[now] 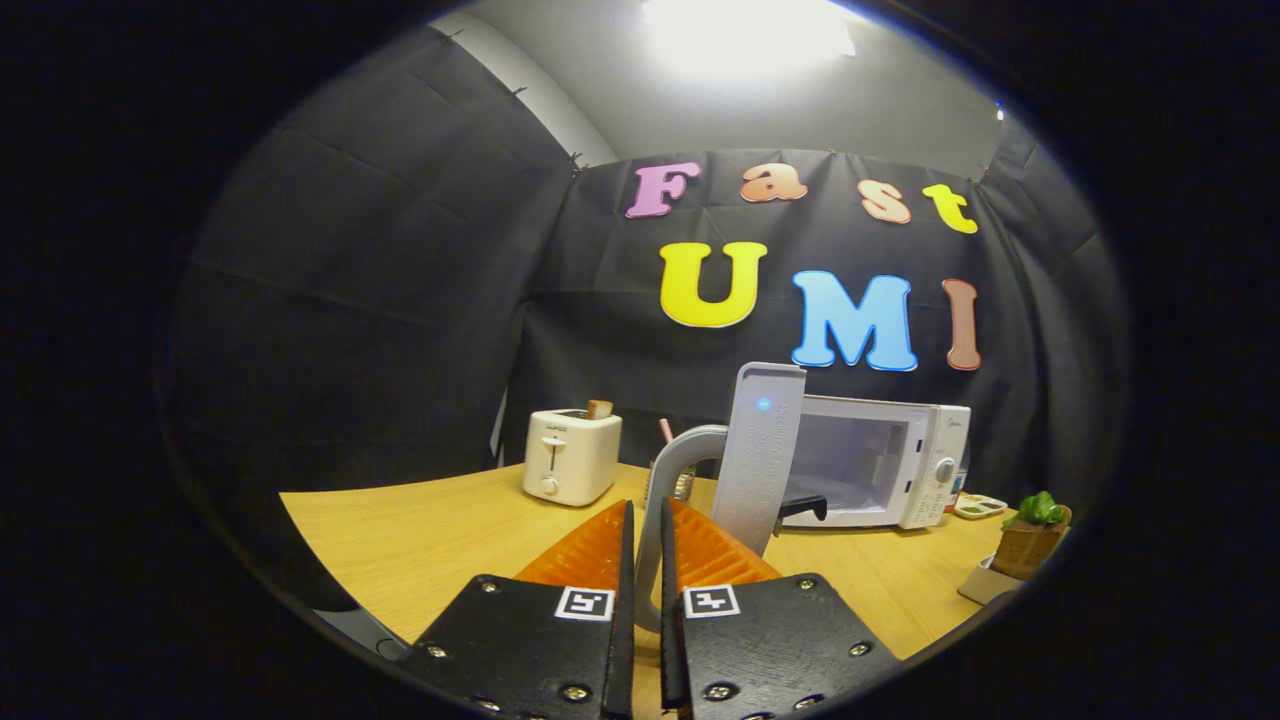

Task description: Open the microwave, put the food inside, and close the microwave door.

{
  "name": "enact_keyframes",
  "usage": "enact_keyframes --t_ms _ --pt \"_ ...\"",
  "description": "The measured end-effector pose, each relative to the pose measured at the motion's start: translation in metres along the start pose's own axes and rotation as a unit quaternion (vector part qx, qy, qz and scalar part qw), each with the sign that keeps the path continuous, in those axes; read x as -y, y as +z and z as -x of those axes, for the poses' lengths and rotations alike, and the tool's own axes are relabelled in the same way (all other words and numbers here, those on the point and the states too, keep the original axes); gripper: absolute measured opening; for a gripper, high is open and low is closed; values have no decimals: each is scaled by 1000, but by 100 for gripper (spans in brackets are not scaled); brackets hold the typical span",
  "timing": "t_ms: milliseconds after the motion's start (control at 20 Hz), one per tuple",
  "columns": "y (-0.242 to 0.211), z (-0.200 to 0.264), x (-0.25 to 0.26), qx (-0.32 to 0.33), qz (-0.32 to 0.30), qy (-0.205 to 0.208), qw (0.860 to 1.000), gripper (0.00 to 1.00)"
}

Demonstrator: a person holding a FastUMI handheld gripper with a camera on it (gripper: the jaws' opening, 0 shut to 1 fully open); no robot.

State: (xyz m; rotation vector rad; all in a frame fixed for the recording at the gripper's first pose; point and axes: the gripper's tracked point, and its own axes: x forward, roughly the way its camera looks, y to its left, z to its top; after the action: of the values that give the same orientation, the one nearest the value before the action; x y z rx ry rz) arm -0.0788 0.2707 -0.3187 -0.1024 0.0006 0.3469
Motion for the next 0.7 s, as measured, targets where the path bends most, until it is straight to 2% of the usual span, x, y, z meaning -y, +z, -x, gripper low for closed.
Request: enact_keyframes --t_ms 200,450,550,650,700 --pt "5 13 -17 8 10 47 999 11" --pt "11 40 11 17 2 82 996 11" --pt "12 48 25 19 0 86 996 31" --pt "12 58 28 17 -2 111 994 39" --pt "11 64 33 14 -3 115 993 51"
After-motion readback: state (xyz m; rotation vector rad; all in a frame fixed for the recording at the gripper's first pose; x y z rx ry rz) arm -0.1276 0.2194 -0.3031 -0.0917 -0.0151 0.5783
